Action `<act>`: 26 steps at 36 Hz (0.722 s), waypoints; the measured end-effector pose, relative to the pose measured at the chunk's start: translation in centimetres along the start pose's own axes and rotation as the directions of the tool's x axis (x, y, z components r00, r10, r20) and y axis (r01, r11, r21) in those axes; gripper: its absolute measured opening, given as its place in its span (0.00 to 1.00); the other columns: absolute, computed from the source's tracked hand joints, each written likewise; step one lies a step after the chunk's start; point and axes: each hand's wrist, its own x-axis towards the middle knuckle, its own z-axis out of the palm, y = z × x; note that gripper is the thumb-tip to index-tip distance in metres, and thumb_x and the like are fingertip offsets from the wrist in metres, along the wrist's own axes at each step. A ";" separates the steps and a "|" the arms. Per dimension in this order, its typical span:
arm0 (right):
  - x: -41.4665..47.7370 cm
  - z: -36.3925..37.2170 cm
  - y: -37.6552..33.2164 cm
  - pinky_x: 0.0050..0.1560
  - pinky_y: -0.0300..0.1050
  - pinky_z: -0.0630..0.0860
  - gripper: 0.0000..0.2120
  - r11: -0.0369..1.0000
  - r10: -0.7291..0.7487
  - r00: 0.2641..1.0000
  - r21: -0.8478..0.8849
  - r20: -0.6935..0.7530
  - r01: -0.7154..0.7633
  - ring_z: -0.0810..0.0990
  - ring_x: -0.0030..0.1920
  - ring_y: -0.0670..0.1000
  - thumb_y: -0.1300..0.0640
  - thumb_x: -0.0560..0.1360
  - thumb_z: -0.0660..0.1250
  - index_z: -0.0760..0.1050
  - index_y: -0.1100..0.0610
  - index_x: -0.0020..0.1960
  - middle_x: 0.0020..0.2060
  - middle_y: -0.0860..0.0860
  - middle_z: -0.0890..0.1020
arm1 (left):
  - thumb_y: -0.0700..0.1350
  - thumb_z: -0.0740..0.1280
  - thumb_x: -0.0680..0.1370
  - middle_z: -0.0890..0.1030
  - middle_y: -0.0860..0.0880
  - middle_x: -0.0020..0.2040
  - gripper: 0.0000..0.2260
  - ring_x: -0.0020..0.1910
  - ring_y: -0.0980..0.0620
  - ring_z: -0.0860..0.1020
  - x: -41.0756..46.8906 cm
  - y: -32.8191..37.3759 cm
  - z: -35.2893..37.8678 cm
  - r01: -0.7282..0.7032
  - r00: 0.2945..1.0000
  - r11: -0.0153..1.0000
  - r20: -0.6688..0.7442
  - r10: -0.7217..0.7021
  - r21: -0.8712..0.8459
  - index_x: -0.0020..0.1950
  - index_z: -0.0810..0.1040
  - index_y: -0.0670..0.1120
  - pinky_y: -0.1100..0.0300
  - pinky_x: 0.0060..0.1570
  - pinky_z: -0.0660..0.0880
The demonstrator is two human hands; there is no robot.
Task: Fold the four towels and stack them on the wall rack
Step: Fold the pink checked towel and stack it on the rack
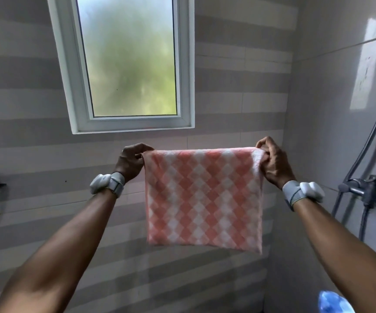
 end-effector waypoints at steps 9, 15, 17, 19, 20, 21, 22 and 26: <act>0.4 -0.8 1.0 0.38 0.39 0.72 0.11 0.993 0.111 0.993 -0.053 0.032 -0.110 0.80 0.38 0.50 0.67 0.73 0.62 0.77 0.53 0.43 0.35 0.48 0.83 | 0.25 0.63 0.73 0.82 0.44 0.39 0.16 0.34 0.55 0.76 -0.9 0.5 0.4 0.059 0.970 0.997 0.237 -0.046 -0.047 0.48 0.77 0.45 0.62 0.31 0.74; 0.0 -0.8 1.7 0.39 0.46 0.76 0.18 0.981 0.172 0.916 0.019 0.363 -0.192 0.79 0.36 0.48 0.73 0.70 0.63 0.81 0.50 0.43 0.37 0.54 0.85 | 0.33 0.63 0.74 0.78 0.46 0.35 0.11 0.31 0.51 0.70 -0.6 0.4 0.2 0.163 0.970 0.980 0.199 -0.137 -0.116 0.45 0.73 0.50 0.56 0.31 0.69; -0.3 -0.9 1.8 0.37 0.43 0.73 0.18 0.979 0.181 0.918 0.025 0.354 -0.202 0.77 0.34 0.46 0.74 0.69 0.62 0.80 0.52 0.41 0.35 0.53 0.83 | 0.30 0.62 0.77 0.76 0.44 0.36 0.15 0.30 0.52 0.69 -0.4 0.6 -0.1 0.169 0.974 0.977 0.171 -0.146 -0.128 0.42 0.74 0.51 0.61 0.29 0.68; -0.5 -0.9 1.1 0.34 0.36 0.72 0.15 0.988 0.149 0.953 -0.004 0.265 -0.153 0.74 0.31 0.41 0.73 0.69 0.64 0.77 0.53 0.41 0.35 0.50 0.81 | 0.28 0.60 0.77 0.75 0.43 0.37 0.16 0.29 0.55 0.70 -0.4 0.8 -0.5 0.162 0.978 0.975 0.154 -0.139 -0.152 0.42 0.75 0.48 0.65 0.27 0.68; -0.8 -0.9 0.8 0.32 0.34 0.71 0.13 0.992 0.130 0.961 -0.028 0.243 -0.127 0.73 0.29 0.41 0.72 0.69 0.64 0.76 0.54 0.42 0.36 0.50 0.80 | 0.28 0.60 0.77 0.75 0.43 0.37 0.14 0.28 0.56 0.70 -0.5 0.9 -0.5 0.170 0.976 0.972 0.166 -0.143 -0.163 0.42 0.75 0.46 0.66 0.27 0.68; -0.9 -0.8 0.5 0.30 0.34 0.72 0.13 0.994 0.112 0.962 -0.040 0.249 -0.105 0.74 0.28 0.42 0.72 0.69 0.62 0.75 0.55 0.43 0.37 0.51 0.80 | 0.27 0.60 0.77 0.74 0.44 0.37 0.13 0.28 0.56 0.70 -0.6 1.0 -0.6 0.182 0.972 0.968 0.178 -0.151 -0.174 0.42 0.75 0.44 0.66 0.27 0.68; -1.0 -0.7 0.3 0.29 0.36 0.73 0.14 0.995 0.100 0.954 -0.043 0.281 -0.092 0.75 0.29 0.44 0.72 0.69 0.60 0.74 0.55 0.43 0.37 0.52 0.80 | 0.27 0.61 0.77 0.74 0.44 0.36 0.13 0.28 0.56 0.70 -0.6 1.0 -0.7 0.193 0.969 0.964 0.189 -0.159 -0.182 0.42 0.75 0.44 0.66 0.27 0.68; -1.0 -0.6 0.7 0.29 0.47 0.77 0.19 0.991 0.111 0.918 0.029 0.380 -0.132 0.75 0.26 0.50 0.75 0.66 0.51 0.68 0.53 0.43 0.28 0.51 0.79 | 0.28 0.64 0.76 0.74 0.45 0.36 0.13 0.32 0.52 0.70 -0.7 0.4 -1.1 0.216 0.968 0.950 0.178 -0.178 -0.225 0.43 0.76 0.45 0.63 0.29 0.69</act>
